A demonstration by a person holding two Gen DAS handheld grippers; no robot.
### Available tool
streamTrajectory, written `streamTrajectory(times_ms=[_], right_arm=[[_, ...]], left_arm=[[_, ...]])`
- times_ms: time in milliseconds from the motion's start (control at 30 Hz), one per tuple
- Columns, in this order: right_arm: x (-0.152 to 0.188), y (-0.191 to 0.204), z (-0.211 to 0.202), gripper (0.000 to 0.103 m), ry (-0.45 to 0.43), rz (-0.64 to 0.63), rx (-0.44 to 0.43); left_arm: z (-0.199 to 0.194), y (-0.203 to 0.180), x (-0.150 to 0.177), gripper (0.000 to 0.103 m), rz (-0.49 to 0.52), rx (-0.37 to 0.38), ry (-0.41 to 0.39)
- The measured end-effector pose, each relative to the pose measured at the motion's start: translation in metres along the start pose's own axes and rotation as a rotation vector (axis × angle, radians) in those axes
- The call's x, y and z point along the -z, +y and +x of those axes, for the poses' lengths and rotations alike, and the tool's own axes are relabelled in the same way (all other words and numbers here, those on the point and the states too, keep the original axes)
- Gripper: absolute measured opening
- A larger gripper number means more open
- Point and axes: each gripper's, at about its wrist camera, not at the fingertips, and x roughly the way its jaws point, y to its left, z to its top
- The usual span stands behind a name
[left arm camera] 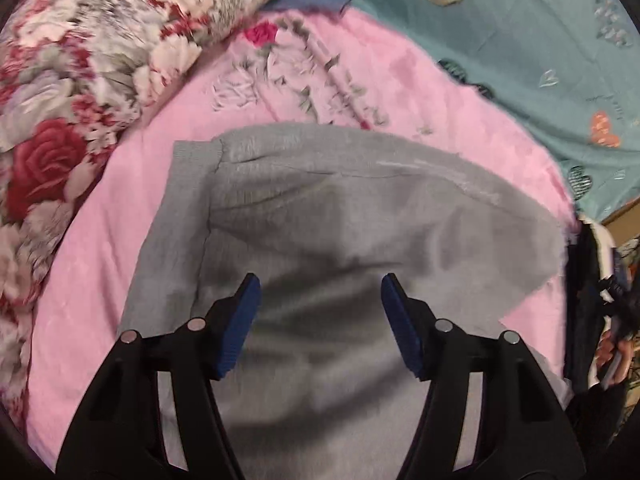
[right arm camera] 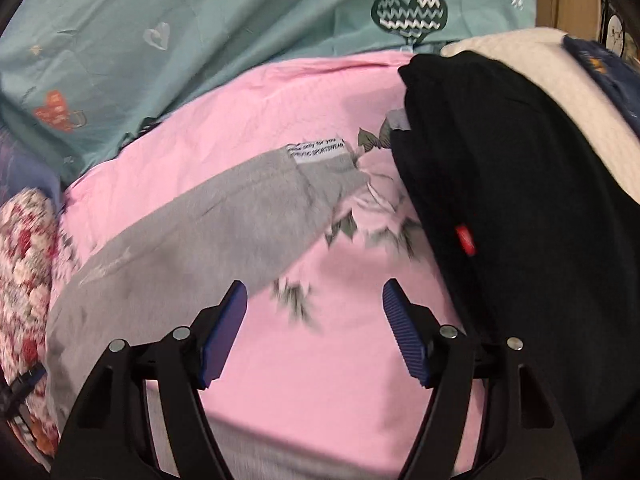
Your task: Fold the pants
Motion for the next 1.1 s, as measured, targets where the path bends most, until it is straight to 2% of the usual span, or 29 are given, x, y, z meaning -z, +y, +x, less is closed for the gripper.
streamTrajectory(times_ms=[100, 200, 233, 267, 300, 333, 367, 433, 500, 600, 667, 700, 733, 800, 833, 867, 900, 967, 1033, 1100], right_arm=[[-0.033, -0.001, 0.048, 0.071, 0.050, 0.038, 0.028], [-0.048, -0.003, 0.081, 0.070, 0.111, 0.064, -0.012], [-0.051, -0.004, 0.092, 0.061, 0.136, 0.078, -0.038], [-0.050, -0.005, 0.101, 0.044, 0.156, 0.093, -0.072], [-0.051, -0.004, 0.106, 0.020, 0.154, 0.090, -0.064], [-0.051, 0.000, 0.104, 0.012, 0.128, 0.065, -0.035], [-0.052, 0.001, 0.100, 0.012, 0.111, 0.058, -0.037], [-0.050, -0.002, 0.083, 0.011, 0.056, 0.081, -0.003], [-0.042, -0.006, 0.065, 0.011, 0.039, 0.100, 0.014], [-0.026, -0.001, 0.062, 0.011, 0.056, 0.044, 0.100], [-0.018, -0.004, 0.078, 0.015, 0.104, 0.044, 0.132], [-0.016, -0.004, 0.085, 0.027, 0.114, 0.035, 0.151], [-0.014, -0.002, 0.084, 0.053, 0.083, 0.002, 0.199], [-0.007, 0.006, 0.072, 0.072, 0.079, -0.058, 0.341], [-0.002, 0.010, 0.063, 0.072, 0.085, -0.077, 0.333], [0.006, 0.015, 0.049, 0.072, 0.091, -0.096, 0.277], [0.016, 0.020, 0.033, 0.072, 0.091, -0.112, 0.225], [0.045, 0.032, -0.005, 0.077, 0.083, -0.168, 0.138], [0.075, 0.049, -0.033, 0.086, 0.089, -0.231, 0.050], [0.113, 0.062, -0.061, 0.087, 0.104, -0.295, -0.055]], left_arm=[[0.031, 0.002, -0.010, 0.051, -0.006, -0.015, 0.041], [0.048, 0.007, -0.011, 0.038, -0.016, -0.026, 0.046], [0.049, 0.009, -0.011, 0.038, -0.020, -0.023, 0.034], [0.050, 0.009, -0.013, 0.038, -0.020, -0.025, 0.026], [0.051, 0.008, -0.015, 0.037, -0.016, -0.034, 0.027], [0.051, 0.008, -0.016, 0.034, -0.016, -0.041, 0.026], [0.051, 0.008, -0.017, 0.028, -0.020, -0.051, 0.027], [0.050, 0.009, -0.016, 0.024, -0.027, -0.060, 0.031], [0.050, 0.010, -0.015, 0.024, -0.022, -0.051, 0.027], [0.052, 0.010, -0.012, 0.024, -0.015, -0.063, 0.012], [0.054, 0.005, -0.013, 0.028, 0.026, -0.090, 0.006], [0.054, 0.001, -0.012, 0.030, 0.050, -0.089, 0.013], [0.052, -0.001, -0.010, 0.031, 0.066, -0.092, 0.017], [0.040, -0.005, -0.002, 0.044, 0.103, -0.072, 0.041], [0.026, -0.008, 0.004, 0.058, 0.140, -0.058, 0.031], [0.014, -0.010, 0.008, 0.072, 0.173, -0.061, 0.007], [0.000, -0.012, 0.012, 0.076, 0.210, -0.066, -0.022], [-0.021, -0.014, 0.016, 0.076, 0.281, -0.085, -0.059], [-0.037, -0.016, 0.012, 0.078, 0.356, -0.108, -0.079], [-0.041, -0.020, 0.003, 0.080, 0.426, -0.129, -0.072]])
